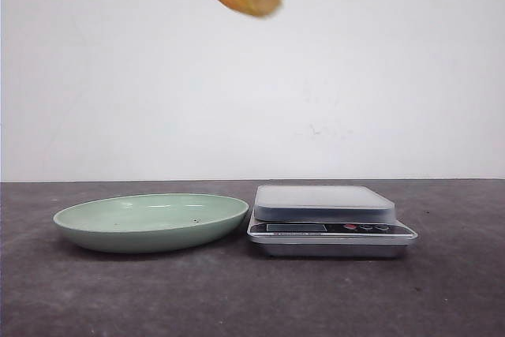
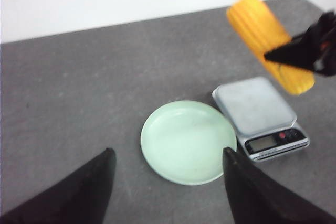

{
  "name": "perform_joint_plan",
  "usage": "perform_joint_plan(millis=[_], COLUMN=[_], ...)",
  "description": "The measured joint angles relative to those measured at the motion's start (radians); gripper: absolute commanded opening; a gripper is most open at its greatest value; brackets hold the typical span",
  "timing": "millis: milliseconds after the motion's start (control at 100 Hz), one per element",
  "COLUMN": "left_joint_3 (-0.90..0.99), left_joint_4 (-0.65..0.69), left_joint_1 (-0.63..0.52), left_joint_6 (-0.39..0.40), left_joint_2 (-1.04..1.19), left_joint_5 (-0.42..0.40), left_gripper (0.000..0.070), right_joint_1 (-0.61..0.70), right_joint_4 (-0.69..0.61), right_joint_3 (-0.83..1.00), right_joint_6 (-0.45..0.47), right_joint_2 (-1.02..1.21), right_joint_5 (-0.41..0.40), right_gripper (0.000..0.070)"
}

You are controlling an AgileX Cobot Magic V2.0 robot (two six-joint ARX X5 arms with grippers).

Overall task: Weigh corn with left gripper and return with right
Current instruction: 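Lift the corn with the right gripper and carry it toward the plate, then lower the corn onto the green plate and open the right gripper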

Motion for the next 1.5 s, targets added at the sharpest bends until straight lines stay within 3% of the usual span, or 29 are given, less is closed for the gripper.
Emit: perform_joint_plan(millis=[180,990,1040,1180,1340,1500], left_joint_3=[0.000,-0.011,-0.011,-0.012,-0.012,-0.012], left_joint_4=[0.000,-0.135,-0.135,-0.135,-0.135,-0.135], left_joint_1=[0.000,0.000,0.000,0.000,0.000,0.000], left_joint_6=[-0.012,-0.116,-0.117,-0.123,-0.123,-0.123], left_joint_2=[-0.031,-0.158,-0.162,-0.164,-0.164,-0.164], left_joint_5=[-0.001,-0.005,-0.005,-0.005,-0.009,-0.031], left_gripper=[0.0389,0.0389,0.0389,0.0389,0.0389,0.0389], right_joint_1=[0.042,0.046,0.046,0.045,0.045,0.042], right_joint_4=[0.135,0.233,0.235,0.239,0.257,0.258], right_joint_3=[0.003,0.004,0.003,0.003,0.003,0.003], right_joint_6=[0.002,0.100,0.106,0.111,0.113,0.113], right_joint_2=[0.054,0.511,0.523,0.534,0.534,0.534], right_joint_5=[-0.001,-0.053,-0.055,-0.056,-0.047,-0.047], right_gripper=[0.0000,0.0002,0.0041,0.0255,0.0333,0.0479])
